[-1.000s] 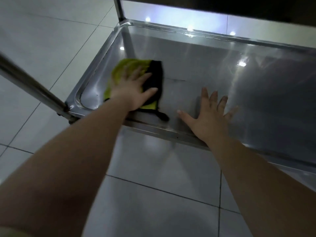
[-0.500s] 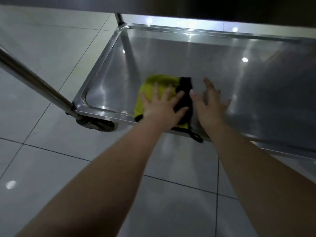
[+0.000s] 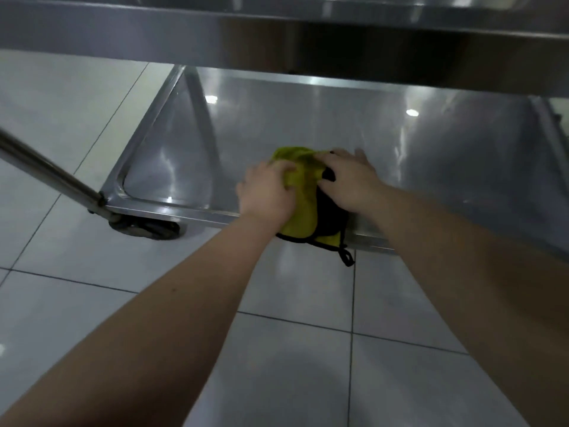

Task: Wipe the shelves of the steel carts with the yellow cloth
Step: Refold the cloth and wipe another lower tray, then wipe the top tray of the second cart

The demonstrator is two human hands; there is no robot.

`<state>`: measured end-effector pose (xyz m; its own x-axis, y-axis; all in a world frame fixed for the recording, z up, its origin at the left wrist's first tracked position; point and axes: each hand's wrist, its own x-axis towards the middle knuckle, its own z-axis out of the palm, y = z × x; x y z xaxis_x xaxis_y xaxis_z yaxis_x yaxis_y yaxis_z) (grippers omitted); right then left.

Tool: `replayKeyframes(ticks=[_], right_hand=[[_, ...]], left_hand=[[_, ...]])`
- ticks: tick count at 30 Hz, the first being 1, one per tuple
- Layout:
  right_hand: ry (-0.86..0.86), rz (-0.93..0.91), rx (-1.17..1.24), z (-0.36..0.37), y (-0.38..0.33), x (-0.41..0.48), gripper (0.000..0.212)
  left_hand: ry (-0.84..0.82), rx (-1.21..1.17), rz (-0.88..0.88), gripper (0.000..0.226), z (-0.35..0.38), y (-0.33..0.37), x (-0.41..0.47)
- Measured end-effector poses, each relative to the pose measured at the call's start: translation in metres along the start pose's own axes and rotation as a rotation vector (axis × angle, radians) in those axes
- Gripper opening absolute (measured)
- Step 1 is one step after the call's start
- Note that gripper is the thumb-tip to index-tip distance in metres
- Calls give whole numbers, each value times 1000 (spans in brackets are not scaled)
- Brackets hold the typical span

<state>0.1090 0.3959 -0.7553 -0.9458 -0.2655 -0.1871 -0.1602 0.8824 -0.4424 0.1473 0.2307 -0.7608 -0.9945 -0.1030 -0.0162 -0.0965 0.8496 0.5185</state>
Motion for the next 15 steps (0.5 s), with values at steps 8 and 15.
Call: replayKeyframes(ticks=[8,15], right_hand=[[48,260,-213,18,-40,27,61],[78,65,-199,-4,-55,6,24]], left_hand=[[-51,-93,-214,72,-1,-6,-13],[51,-377,-288,100,1,-4,-16]])
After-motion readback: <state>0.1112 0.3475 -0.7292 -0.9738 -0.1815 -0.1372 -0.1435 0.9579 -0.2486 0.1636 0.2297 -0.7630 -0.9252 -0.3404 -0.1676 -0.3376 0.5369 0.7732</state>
